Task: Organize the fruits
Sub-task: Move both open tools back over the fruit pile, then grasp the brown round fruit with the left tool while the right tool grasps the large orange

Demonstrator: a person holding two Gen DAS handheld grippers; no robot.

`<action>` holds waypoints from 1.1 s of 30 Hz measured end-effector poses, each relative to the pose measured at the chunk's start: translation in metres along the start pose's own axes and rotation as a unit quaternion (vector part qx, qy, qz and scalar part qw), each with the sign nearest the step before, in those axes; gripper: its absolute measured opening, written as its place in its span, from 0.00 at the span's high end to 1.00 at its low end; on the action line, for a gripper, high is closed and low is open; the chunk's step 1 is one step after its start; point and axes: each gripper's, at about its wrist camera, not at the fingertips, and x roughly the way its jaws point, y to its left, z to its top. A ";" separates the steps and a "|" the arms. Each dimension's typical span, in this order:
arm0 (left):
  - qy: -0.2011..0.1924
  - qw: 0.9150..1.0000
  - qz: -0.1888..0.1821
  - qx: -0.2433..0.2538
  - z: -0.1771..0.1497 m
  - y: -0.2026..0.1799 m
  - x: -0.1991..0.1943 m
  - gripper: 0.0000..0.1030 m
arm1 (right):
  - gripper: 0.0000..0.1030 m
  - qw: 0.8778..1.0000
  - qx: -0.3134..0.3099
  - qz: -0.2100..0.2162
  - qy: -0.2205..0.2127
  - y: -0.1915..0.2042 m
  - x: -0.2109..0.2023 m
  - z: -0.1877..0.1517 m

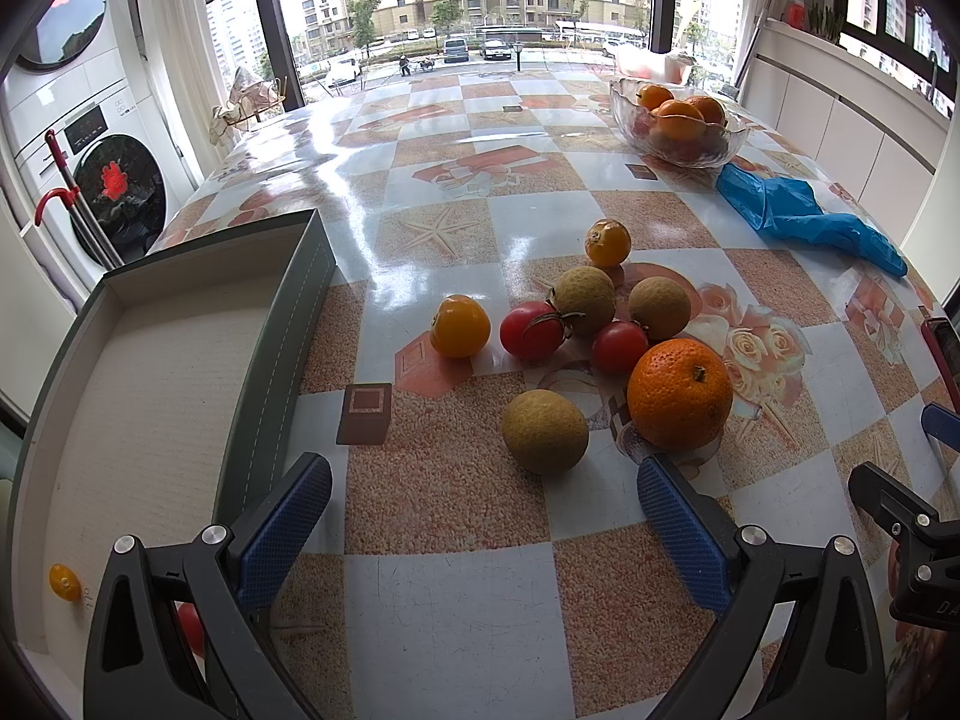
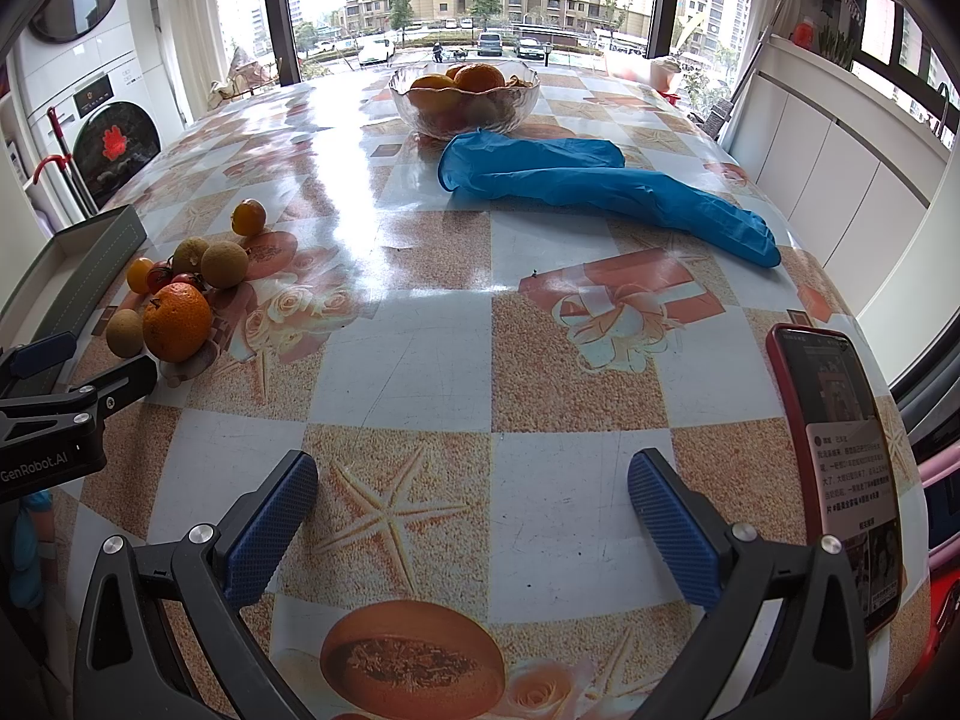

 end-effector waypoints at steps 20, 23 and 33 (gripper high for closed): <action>0.010 0.999 -0.018 0.029 0.013 -0.014 -0.003 0.31 | 0.00 1.000 0.000 0.000 0.000 0.000 0.000 0.000; 0.012 0.999 -0.032 0.031 0.018 -0.016 -0.001 0.49 | 0.00 1.000 0.000 0.000 0.000 0.000 0.000 0.000; 0.015 0.999 -0.049 0.005 0.011 -0.011 -0.011 0.74 | 0.00 0.997 0.012 0.070 0.028 0.010 0.001 0.020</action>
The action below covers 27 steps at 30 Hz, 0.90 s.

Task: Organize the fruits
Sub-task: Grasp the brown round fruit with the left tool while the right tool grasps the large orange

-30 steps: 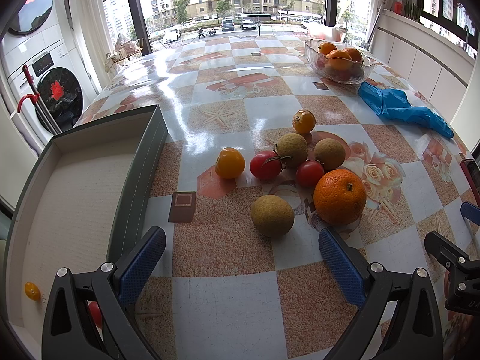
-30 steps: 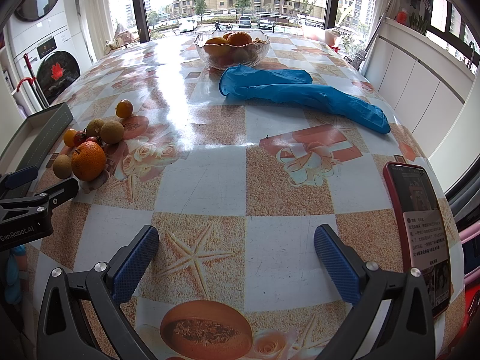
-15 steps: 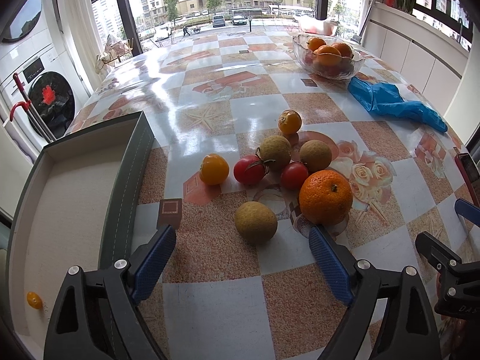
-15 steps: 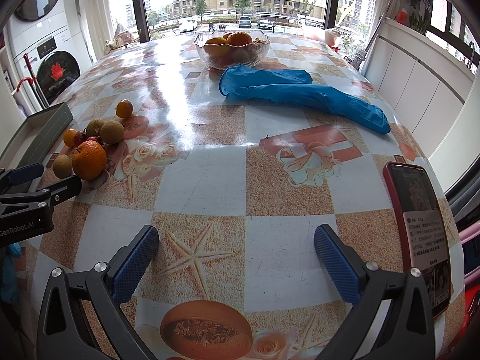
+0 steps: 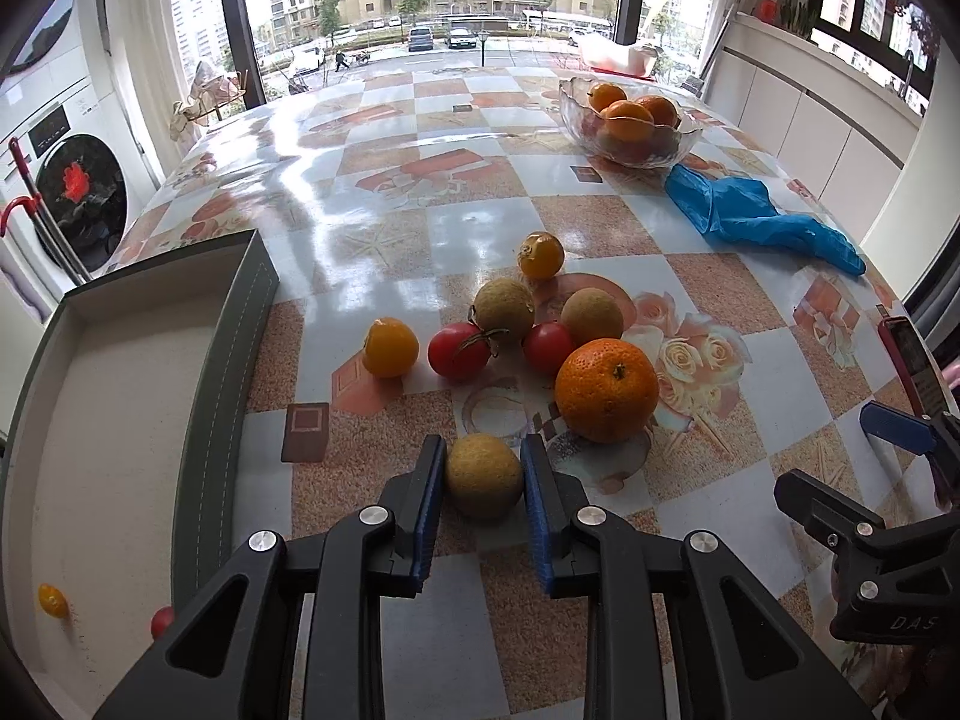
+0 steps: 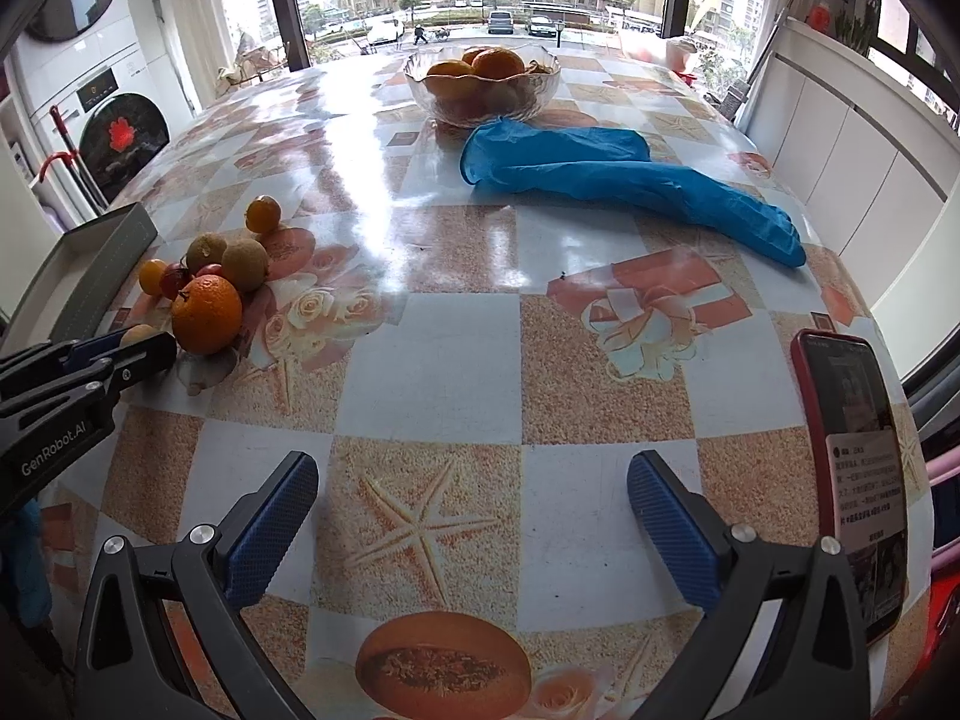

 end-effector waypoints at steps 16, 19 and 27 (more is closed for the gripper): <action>-0.036 0.997 0.021 -0.072 -0.016 0.052 -0.063 0.74 | 0.42 0.994 -0.091 0.051 0.017 0.103 0.038 0.042; -0.039 0.996 0.024 -0.081 -0.018 0.061 -0.066 0.74 | 0.61 0.995 -0.084 0.058 0.020 0.103 0.035 0.042; -0.048 0.994 0.026 -0.097 -0.029 0.080 -0.070 0.74 | 0.61 0.995 -0.083 0.055 0.012 0.100 0.011 0.036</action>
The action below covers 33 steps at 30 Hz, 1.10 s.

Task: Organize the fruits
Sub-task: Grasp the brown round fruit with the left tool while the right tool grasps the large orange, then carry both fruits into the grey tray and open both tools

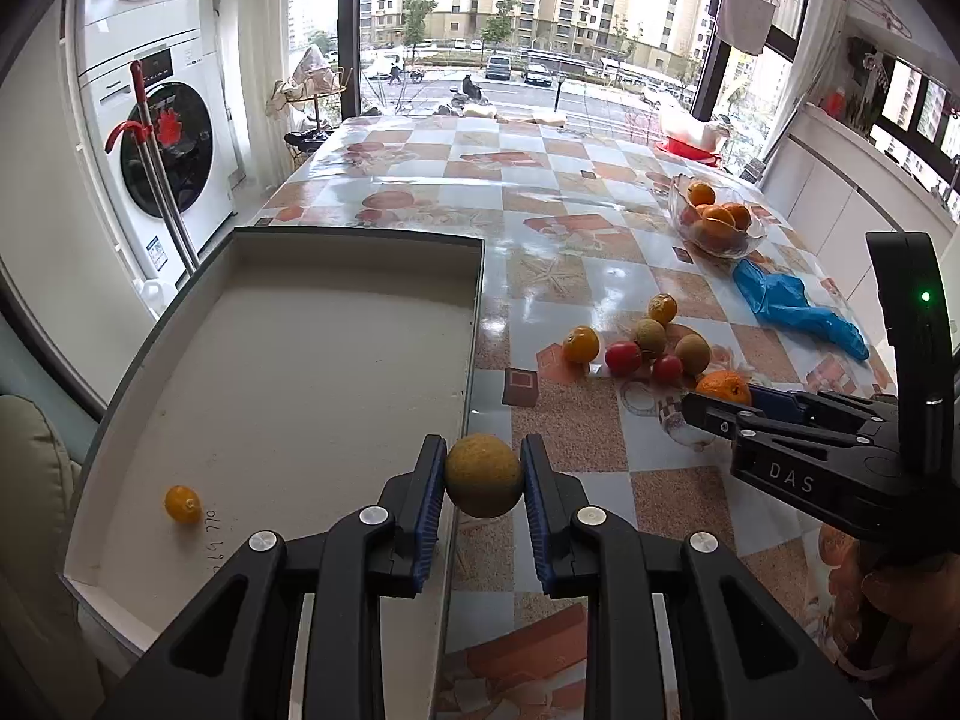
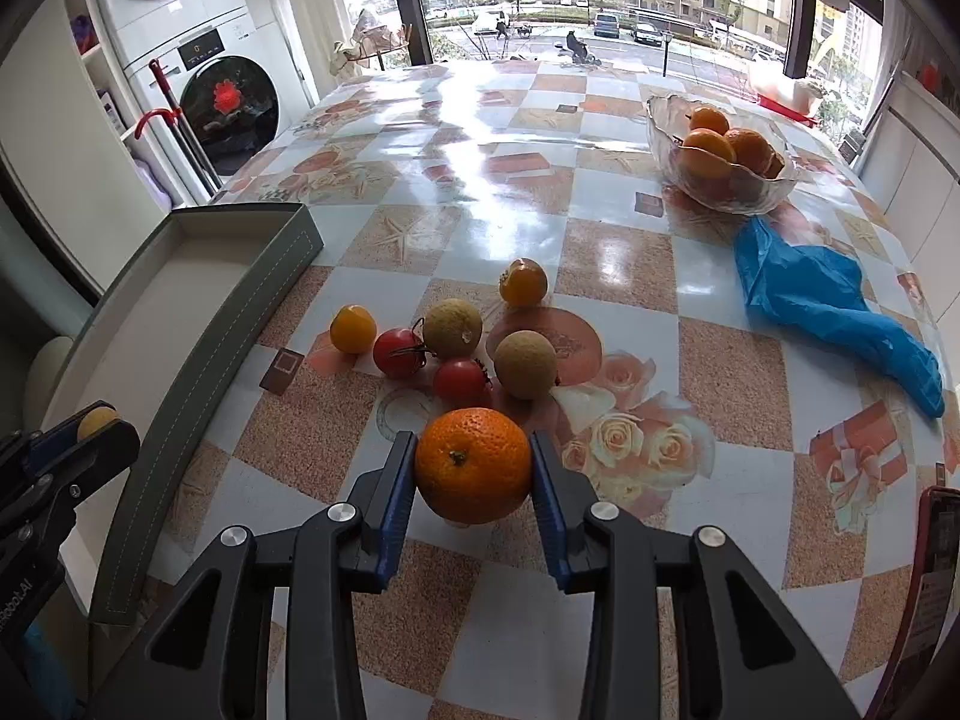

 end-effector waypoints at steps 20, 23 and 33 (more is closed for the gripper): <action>-0.016 0.998 0.030 -0.046 -0.020 0.070 -0.012 0.74 | 0.61 0.997 -0.058 0.052 0.001 0.085 -0.017 0.002; -0.016 0.998 0.041 -0.051 -0.022 0.079 -0.010 0.74 | 0.61 0.995 -0.069 0.066 0.001 0.104 -0.016 0.005; 0.017 0.995 0.058 -0.076 -0.042 0.109 0.007 0.74 | 0.61 0.988 -0.107 0.108 0.023 0.168 0.012 0.013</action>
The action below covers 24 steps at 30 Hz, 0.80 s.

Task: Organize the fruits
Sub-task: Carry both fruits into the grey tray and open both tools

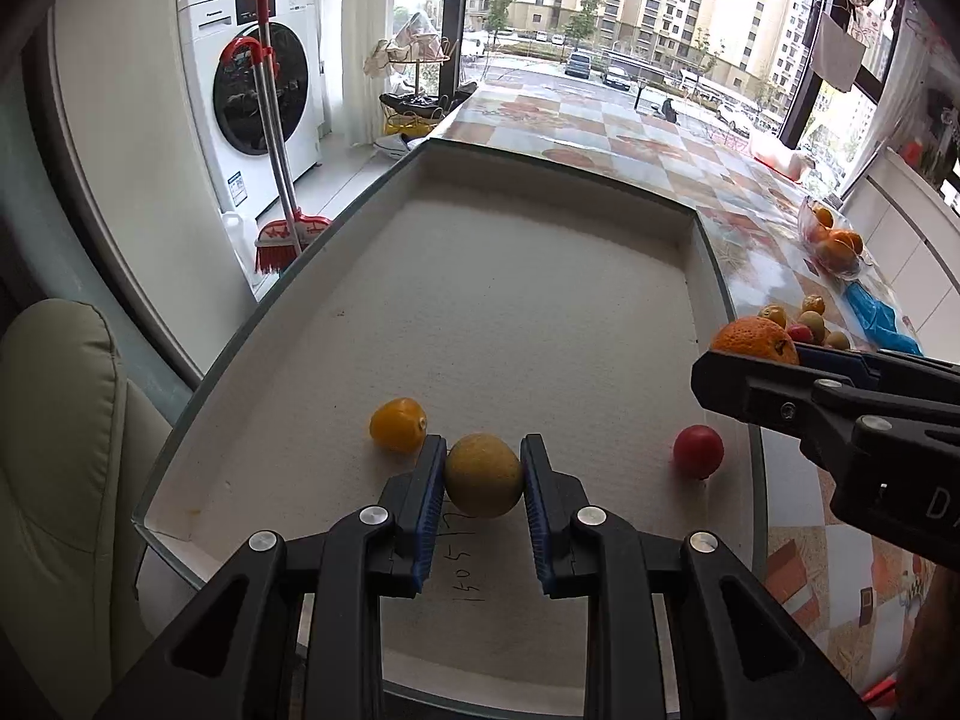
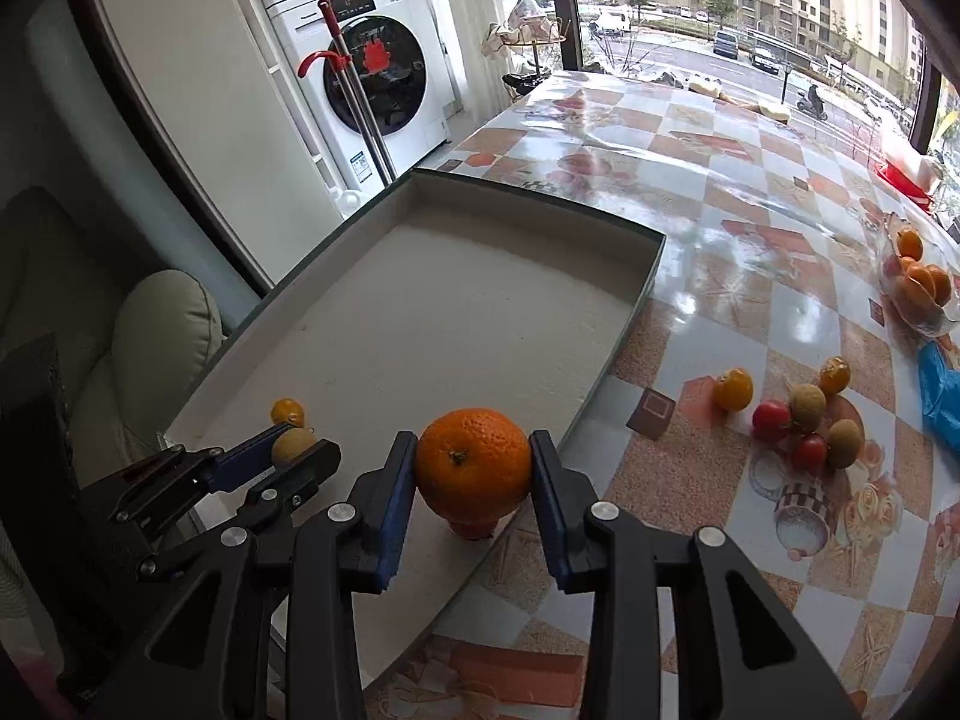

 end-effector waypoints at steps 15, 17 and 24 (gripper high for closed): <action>-0.005 1.000 0.009 0.029 -0.010 -0.018 -0.004 0.74 | 0.60 0.999 -0.035 -0.007 0.025 -0.002 0.019 0.002; -0.002 0.999 0.018 0.037 -0.009 -0.020 -0.005 0.71 | 0.51 0.999 -0.030 0.005 0.013 -0.003 0.014 0.004; -0.044 0.996 0.034 0.071 -0.002 -0.040 -0.029 0.12 | 0.01 0.997 0.034 -0.024 -0.066 -0.037 -0.031 0.003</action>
